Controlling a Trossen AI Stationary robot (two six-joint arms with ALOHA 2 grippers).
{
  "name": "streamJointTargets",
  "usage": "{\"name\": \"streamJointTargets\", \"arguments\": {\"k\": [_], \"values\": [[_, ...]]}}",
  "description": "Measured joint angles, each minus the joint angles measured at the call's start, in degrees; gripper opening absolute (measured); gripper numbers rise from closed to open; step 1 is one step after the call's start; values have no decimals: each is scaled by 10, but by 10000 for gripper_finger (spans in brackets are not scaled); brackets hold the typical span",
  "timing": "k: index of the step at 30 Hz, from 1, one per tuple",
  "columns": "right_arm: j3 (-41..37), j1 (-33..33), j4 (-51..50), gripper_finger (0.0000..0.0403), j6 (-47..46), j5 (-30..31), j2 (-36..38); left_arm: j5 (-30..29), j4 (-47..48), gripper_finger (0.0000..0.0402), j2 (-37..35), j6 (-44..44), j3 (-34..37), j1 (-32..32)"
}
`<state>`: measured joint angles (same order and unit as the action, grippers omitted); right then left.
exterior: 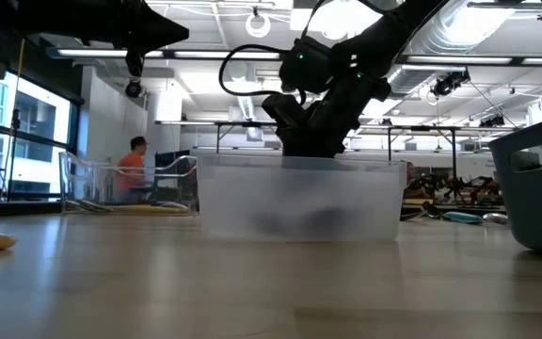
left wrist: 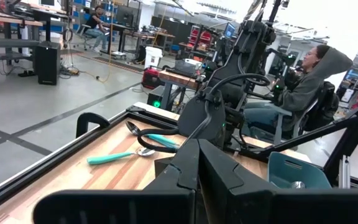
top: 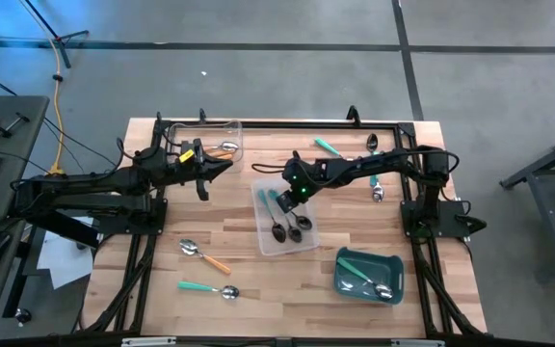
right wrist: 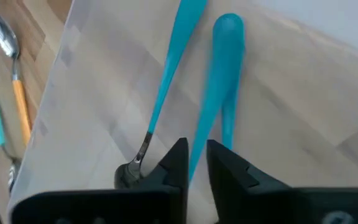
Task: Sort silverware by color (type)
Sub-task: Put the blue spoon into the white transparent bin, then put the light blue spoon into the blue bin
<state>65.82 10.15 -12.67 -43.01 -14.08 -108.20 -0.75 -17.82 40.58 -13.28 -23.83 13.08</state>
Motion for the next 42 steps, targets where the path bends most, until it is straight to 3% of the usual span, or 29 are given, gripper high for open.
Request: {"name": "streamJointTargets", "arguments": {"k": [7, 15, 24, 28, 35, 42], "values": [[0, 3, 0, 96, 19, 5, 0, -1, 0, 0, 0, 0, 0, 0], [19, 26, -19, 108, 96, -58, 56, -2, 0, 0, 0, 0, 0, 0], [19, 24, -141, 108, 225, 61, 217, -2, -1, 0, 0, -1, 0, 0], [-8, 18, -143, 108, 239, 97, 273, -2, -1, 0, 0, -2, 0, 0], [-172, 8, -33, 108, 171, 108, 379, -5, -5, 0, 0, -16, 0, 0], [-322, -9, 247, 108, 84, 106, 456, -15, -6, 0, 0, -17, 0, 1]]}}
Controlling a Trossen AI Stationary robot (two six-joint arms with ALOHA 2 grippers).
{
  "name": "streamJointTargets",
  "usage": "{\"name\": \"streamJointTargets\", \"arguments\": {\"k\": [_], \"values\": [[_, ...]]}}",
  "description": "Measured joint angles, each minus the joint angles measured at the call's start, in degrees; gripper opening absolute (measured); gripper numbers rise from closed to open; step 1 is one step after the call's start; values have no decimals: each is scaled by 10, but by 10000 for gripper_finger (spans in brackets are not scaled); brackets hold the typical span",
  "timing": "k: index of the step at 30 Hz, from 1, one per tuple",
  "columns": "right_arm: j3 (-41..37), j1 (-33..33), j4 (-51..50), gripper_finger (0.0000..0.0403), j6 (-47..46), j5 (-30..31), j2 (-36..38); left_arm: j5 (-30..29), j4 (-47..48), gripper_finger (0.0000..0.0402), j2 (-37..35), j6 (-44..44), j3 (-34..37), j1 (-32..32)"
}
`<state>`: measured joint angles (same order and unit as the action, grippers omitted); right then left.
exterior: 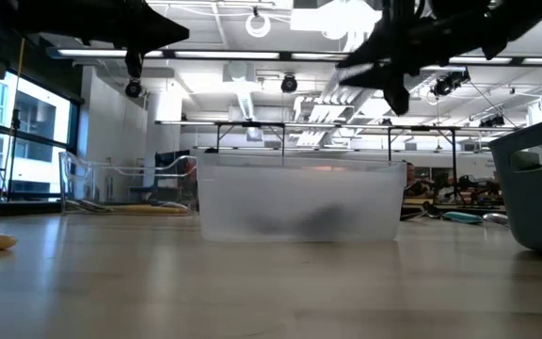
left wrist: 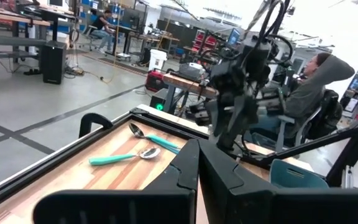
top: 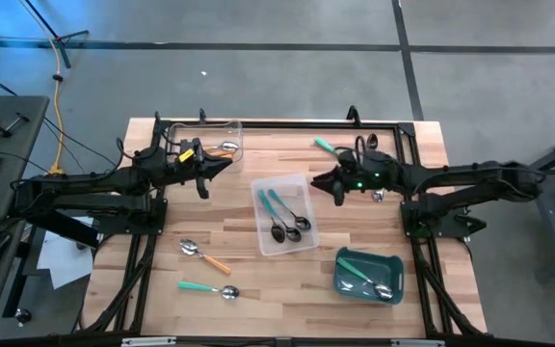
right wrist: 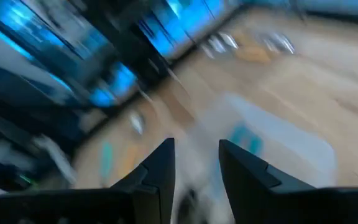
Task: Sort silverware by color (type)
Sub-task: Put the light blue spoon into the blue bin
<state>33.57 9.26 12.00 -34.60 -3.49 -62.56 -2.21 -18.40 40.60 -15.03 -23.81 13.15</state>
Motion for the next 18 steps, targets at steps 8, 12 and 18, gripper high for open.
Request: {"name": "streamJointTargets", "arguments": {"k": [8, 12, 18], "values": [[14, 1, 145, 108, 132, 0, 4, 3, -27, 0, 0, -14, 0, 0], [36, 1, 144, 108, 173, -1, 4, 38, -68, 0, 0, -13, 0, 0], [42, 1, 144, 108, 176, -2, 4, 45, -69, 0, 0, -9, 0, -1]]}}
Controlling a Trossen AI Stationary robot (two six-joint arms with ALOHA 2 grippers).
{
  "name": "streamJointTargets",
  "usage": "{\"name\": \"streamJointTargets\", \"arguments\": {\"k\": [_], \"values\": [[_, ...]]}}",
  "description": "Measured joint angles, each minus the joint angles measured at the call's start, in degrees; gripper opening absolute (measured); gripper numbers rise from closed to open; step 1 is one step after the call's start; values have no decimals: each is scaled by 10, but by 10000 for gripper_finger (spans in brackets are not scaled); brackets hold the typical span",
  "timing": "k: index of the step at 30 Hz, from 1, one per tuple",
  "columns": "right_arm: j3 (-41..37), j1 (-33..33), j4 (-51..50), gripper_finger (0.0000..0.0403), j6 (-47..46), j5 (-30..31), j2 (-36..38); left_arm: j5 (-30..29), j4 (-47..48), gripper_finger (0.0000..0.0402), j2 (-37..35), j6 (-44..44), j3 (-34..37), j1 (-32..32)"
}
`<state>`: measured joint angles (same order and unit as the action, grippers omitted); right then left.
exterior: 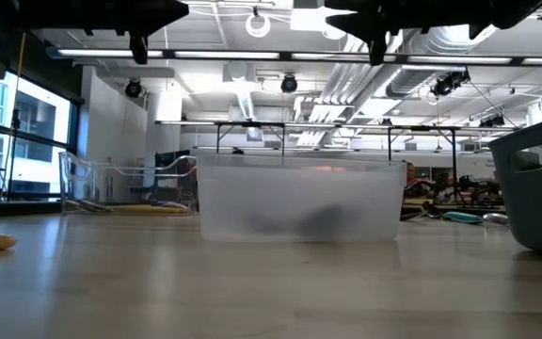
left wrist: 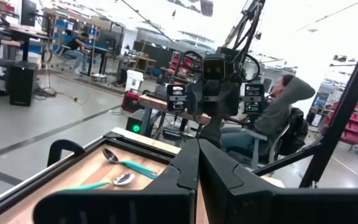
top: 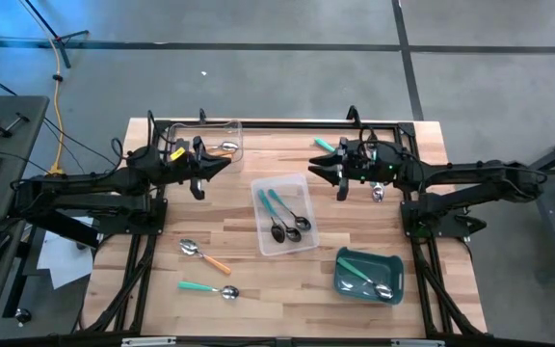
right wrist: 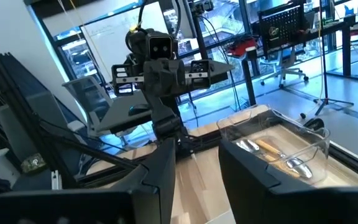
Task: Sort silverware by color (type)
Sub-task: Put the light blue spoon into the blue bin
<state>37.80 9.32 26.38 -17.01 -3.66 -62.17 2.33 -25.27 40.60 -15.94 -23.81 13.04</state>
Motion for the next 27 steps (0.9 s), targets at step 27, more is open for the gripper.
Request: {"name": "streamJointTargets", "arguments": {"k": [27], "values": [[0, 0, 4, 93, 21, -14, 0, 29, 1, 0, 0, 1, 0, 0]]}}
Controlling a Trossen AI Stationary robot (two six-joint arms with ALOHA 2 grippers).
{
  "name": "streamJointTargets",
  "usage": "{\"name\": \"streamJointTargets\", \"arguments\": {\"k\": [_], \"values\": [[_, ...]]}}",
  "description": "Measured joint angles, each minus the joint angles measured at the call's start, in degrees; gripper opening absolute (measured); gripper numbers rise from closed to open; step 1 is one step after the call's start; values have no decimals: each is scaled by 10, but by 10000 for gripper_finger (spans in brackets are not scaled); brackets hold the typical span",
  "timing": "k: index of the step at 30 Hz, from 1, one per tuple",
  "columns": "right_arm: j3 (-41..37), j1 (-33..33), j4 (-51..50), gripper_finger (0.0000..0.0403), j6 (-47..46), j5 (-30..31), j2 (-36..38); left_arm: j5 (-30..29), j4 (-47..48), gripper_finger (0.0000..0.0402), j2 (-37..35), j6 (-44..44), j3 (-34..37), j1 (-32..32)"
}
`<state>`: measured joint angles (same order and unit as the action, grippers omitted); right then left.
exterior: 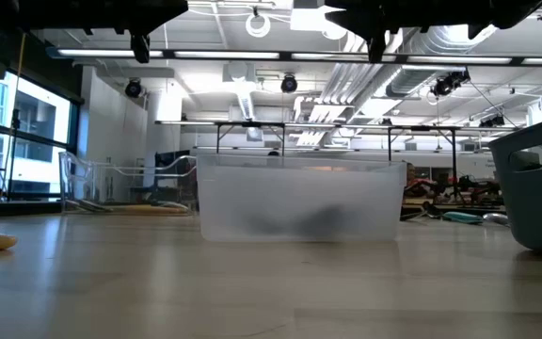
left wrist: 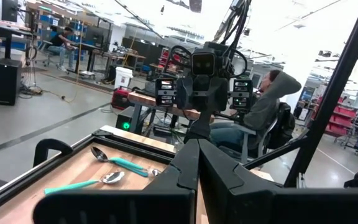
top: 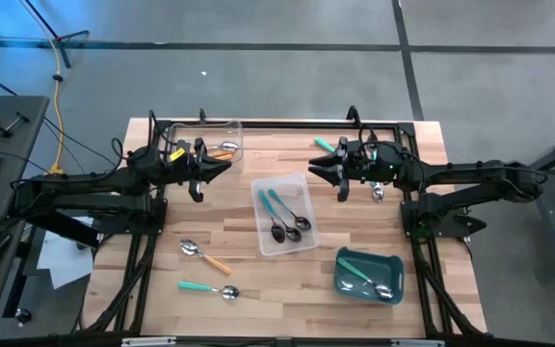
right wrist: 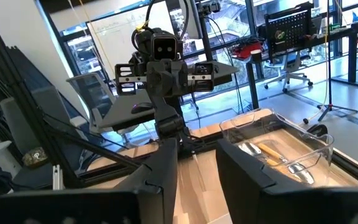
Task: Sort silverware by color (type)
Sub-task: Put the light blue spoon into the blue bin
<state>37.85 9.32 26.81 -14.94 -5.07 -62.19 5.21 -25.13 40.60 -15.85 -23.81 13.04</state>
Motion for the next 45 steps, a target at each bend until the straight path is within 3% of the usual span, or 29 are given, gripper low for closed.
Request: {"name": "streamJointTargets", "arguments": {"k": [11, 45], "values": [[0, 0, 0, 4, 0, -25, 0, 0, 0, 0, 0, 11, 0, 0], [0, 0, 0, 0, 5, -38, 0, -5, 0, 1, 0, 11, 0, 1]]}}
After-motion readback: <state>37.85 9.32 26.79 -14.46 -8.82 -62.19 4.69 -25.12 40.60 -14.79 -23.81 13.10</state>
